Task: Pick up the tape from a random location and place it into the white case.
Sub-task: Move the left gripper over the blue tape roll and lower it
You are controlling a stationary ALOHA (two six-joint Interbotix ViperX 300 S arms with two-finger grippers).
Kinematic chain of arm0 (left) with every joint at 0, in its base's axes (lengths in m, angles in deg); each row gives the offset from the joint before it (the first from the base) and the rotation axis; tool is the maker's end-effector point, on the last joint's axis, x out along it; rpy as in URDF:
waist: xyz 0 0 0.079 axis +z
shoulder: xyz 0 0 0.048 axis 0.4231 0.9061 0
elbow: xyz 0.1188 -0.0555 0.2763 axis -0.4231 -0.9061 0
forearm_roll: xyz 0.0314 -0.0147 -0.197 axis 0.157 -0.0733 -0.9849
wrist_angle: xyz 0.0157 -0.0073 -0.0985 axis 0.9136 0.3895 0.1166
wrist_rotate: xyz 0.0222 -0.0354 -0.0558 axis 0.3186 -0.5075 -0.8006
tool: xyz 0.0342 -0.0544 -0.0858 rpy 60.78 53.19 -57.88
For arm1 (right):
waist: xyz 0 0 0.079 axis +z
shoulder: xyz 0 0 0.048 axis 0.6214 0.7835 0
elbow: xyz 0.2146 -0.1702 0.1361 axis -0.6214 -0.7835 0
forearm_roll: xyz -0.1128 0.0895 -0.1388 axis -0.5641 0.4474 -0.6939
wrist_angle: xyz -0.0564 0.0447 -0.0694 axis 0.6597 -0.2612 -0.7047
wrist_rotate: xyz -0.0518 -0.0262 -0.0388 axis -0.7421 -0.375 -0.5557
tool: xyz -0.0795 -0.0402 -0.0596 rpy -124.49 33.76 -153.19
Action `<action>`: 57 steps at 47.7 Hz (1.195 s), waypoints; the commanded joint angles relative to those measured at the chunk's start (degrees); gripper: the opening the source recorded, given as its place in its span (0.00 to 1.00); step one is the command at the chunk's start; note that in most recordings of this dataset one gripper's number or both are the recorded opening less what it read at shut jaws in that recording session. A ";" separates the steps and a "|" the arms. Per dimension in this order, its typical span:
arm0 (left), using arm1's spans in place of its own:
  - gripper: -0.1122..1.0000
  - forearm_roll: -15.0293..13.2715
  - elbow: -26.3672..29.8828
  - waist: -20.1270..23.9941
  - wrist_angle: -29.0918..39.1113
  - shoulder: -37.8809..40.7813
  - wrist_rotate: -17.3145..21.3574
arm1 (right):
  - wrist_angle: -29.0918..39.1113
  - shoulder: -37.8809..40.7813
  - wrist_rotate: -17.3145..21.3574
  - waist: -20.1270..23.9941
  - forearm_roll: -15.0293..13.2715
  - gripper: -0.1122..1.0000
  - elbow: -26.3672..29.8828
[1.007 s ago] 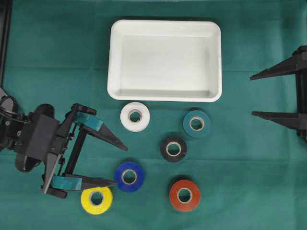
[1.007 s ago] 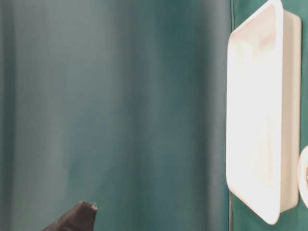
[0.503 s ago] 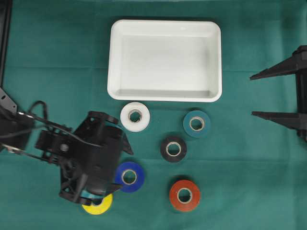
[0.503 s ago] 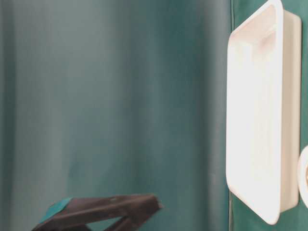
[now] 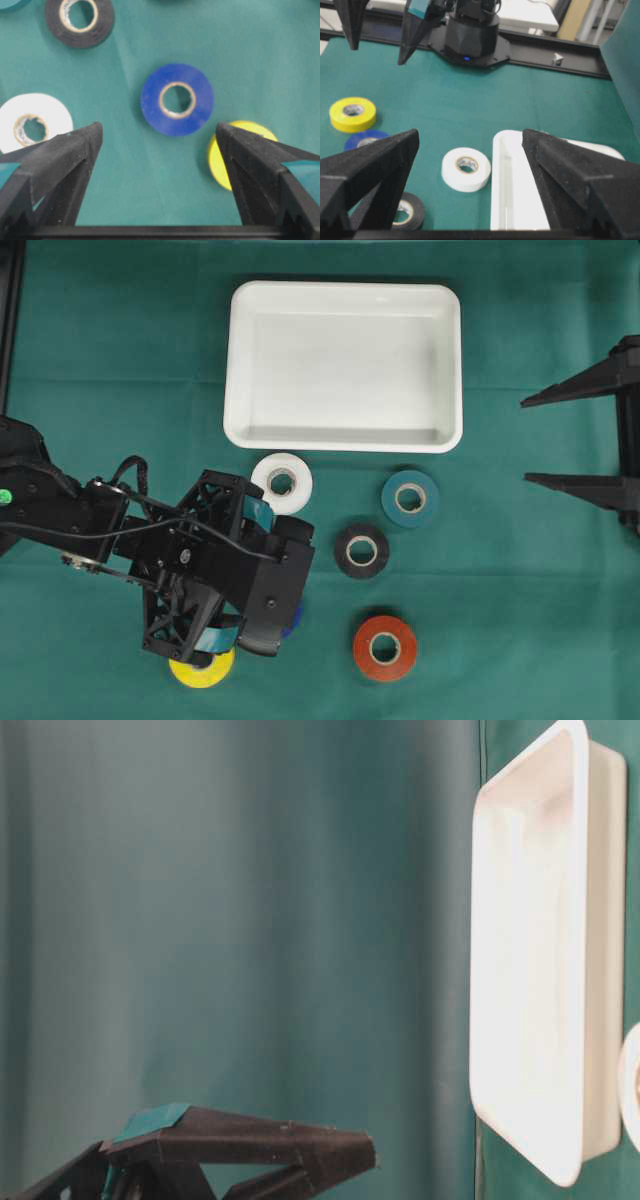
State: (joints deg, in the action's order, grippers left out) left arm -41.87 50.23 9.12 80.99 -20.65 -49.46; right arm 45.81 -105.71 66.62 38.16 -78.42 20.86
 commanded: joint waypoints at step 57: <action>0.99 0.18 -5.63 0.09 -9.84 0.62 0.09 | 0.18 1.32 -0.18 -0.09 -0.09 0.92 1.32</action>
State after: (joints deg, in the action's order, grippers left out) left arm -41.79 45.13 9.12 73.08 -19.86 -49.46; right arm 46.17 -104.92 66.53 38.16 -78.42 20.86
